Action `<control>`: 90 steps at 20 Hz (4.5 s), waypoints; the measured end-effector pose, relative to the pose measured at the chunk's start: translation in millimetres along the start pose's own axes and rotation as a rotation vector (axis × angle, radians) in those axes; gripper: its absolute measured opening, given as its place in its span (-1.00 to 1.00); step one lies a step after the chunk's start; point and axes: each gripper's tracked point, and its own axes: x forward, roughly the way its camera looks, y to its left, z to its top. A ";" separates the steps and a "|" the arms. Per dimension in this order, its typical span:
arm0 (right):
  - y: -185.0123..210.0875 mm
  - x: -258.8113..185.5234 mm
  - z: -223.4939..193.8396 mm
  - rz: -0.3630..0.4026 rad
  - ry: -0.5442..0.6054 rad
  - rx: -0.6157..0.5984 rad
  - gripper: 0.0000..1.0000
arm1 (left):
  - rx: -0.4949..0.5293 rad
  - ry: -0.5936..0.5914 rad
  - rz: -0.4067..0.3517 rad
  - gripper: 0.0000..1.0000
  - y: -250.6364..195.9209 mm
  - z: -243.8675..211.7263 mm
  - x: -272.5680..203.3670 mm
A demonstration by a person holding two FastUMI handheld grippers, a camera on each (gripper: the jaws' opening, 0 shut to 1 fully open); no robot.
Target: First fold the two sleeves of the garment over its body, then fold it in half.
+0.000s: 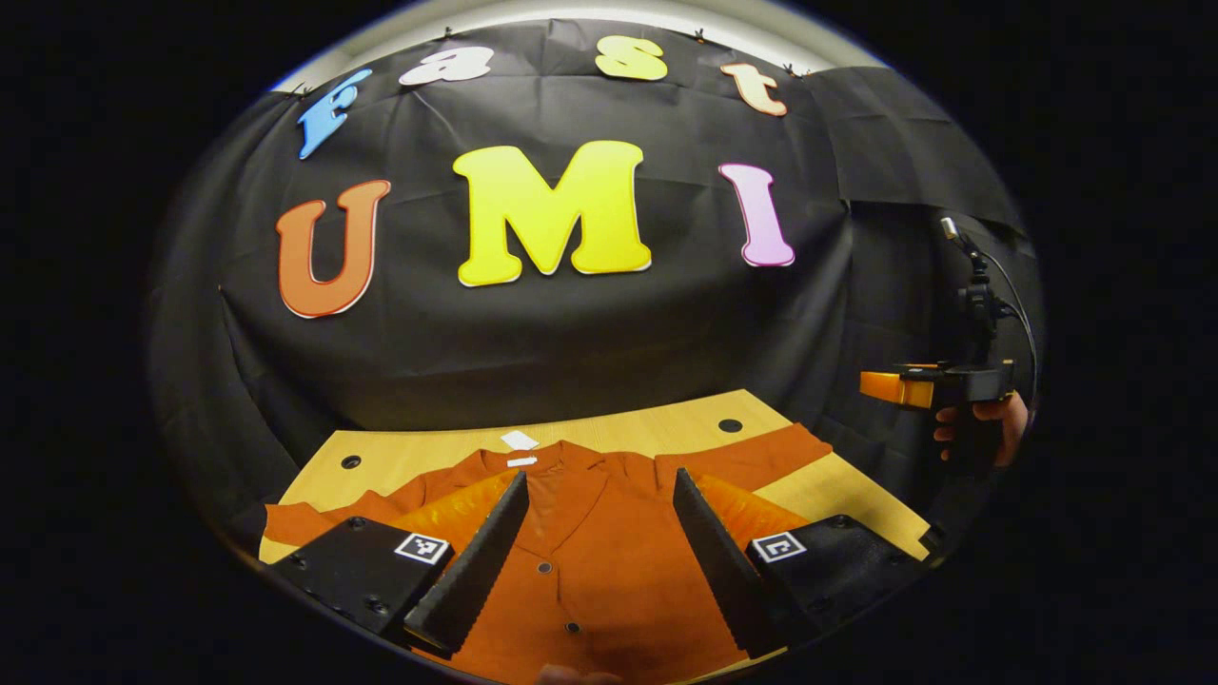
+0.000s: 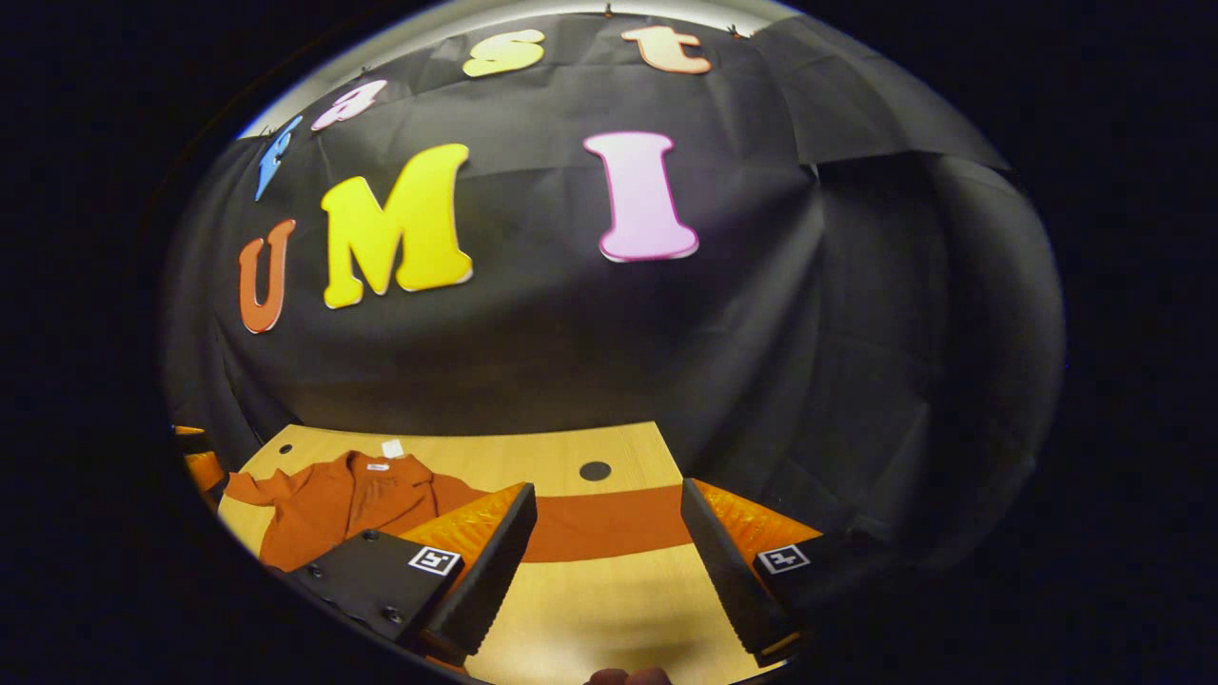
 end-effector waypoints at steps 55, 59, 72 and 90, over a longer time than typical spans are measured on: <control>342.5 65.6 22.5 0.257 0.211 -0.088 -0.98 | -0.167 -0.066 0.358 1.00 245.1 -59.4 -103.8; 446.2 66.0 -10.2 0.355 0.224 -0.179 -0.98 | -0.233 -0.071 0.427 1.00 293.4 -84.4 -132.7; 626.5 121.5 -217.3 0.490 0.479 -0.366 -0.97 | -0.378 0.007 0.613 0.94 367.5 -163.9 -206.6; 576.9 12.1 -128.2 0.607 0.378 -0.320 0.69 | -0.354 0.060 0.536 0.96 506.0 -198.4 -110.2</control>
